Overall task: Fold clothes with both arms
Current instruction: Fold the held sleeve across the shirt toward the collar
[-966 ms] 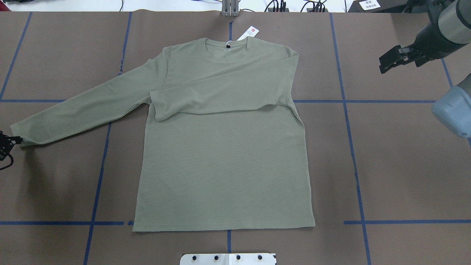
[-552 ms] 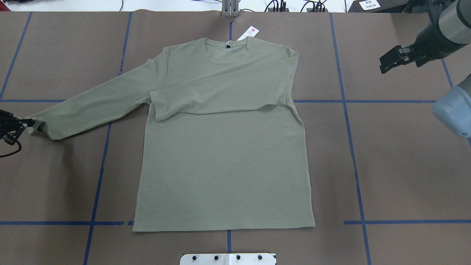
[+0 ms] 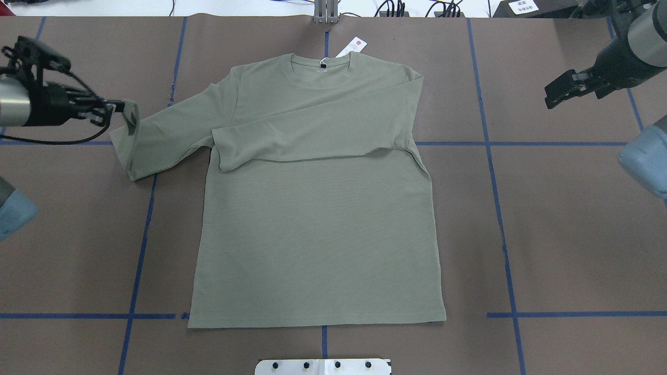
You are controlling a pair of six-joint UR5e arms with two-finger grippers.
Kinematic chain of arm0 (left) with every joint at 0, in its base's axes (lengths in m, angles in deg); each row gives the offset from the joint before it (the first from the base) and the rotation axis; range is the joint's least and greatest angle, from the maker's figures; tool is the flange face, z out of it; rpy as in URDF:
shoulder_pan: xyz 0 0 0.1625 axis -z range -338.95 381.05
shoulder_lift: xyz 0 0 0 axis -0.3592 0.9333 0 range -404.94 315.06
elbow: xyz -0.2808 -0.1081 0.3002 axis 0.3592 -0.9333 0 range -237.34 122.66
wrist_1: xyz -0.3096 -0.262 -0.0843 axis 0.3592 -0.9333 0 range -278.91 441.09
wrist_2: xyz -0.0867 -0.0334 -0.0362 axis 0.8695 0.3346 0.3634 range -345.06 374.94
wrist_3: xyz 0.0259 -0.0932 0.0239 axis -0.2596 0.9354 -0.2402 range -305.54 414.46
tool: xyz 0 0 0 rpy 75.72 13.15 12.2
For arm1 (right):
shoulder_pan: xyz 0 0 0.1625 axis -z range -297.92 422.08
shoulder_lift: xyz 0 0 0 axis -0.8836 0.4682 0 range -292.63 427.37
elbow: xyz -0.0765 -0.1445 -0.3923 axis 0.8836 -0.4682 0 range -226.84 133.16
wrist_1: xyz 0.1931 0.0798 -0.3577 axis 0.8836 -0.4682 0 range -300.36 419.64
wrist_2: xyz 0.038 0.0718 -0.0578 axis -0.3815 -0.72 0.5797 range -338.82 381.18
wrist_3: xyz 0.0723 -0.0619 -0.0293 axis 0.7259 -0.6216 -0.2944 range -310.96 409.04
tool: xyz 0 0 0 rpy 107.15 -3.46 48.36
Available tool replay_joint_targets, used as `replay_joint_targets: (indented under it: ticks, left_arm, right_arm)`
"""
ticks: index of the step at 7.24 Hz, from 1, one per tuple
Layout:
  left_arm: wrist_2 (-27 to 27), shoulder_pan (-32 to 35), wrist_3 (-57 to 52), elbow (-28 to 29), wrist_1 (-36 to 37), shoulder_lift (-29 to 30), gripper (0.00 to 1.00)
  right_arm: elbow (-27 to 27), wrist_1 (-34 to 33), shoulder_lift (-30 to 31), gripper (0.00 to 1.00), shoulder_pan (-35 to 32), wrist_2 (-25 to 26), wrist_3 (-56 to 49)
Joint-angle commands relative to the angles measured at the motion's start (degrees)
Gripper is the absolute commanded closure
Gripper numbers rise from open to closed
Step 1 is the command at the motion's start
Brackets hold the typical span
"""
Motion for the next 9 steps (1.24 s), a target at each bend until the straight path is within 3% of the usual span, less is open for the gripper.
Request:
replay_joint_targets:
  ticks: [1,2,4,5,8,9]
  left_arm:
    - [-0.68,-1.86,9.35,-1.47,24.18,19.64,1.00]
    - [-6.95,-6.74,17.58,-0.07,29.23,26.69,1.00]
    - [-19.78,-16.50,31.64,13.31,30.78,42.15,1.00]
    - [-23.50,-19.59,32.94,20.96,30.08,48.67,1.00]
    - [-27.31,-26.64,32.51,30.23,12.21,48.91,1.00]
    - [-27.23,-27.53,30.95,30.44,9.45,48.82,0.86]
  right_arm:
    - [-2.38,-0.68,0.45,0.00,-5.17,-3.71,-9.78]
    - [-3.44,-0.77,1.06,0.00,-7.72,-4.96,-13.82]
    - [-6.68,-0.68,1.85,0.00,-12.20,-8.38,-21.38]
    - [-6.96,-0.59,2.38,0.00,-13.10,-9.18,-22.47]
    - [-6.88,-0.16,3.09,0.00,-13.19,-9.10,-21.87]
    - [-6.88,0.02,3.09,0.00,-13.19,-9.02,-21.77]
